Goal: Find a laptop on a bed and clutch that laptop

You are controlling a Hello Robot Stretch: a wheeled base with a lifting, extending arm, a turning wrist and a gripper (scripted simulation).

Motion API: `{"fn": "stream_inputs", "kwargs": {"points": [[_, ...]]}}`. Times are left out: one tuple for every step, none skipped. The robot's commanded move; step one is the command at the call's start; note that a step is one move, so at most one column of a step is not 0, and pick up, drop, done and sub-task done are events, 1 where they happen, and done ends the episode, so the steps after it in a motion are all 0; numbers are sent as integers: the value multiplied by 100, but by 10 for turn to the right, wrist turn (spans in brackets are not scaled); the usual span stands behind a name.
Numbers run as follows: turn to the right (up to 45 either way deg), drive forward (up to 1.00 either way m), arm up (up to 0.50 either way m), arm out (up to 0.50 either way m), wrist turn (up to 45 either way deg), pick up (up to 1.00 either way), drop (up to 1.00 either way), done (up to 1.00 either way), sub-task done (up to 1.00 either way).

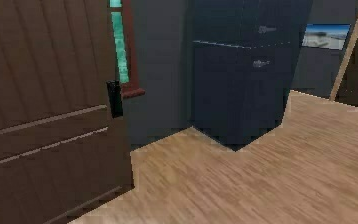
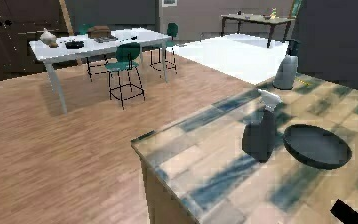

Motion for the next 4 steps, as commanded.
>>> {"fn": "stream_inputs", "kwargs": {"points": [[0,30,0,0,0,0,0,0,0],[-330,0,0,0,0,0,0,0,0],[0,35,0,0,0,0,0,0,0],[-450,0,0,0,0,0,0,0,0]]}}
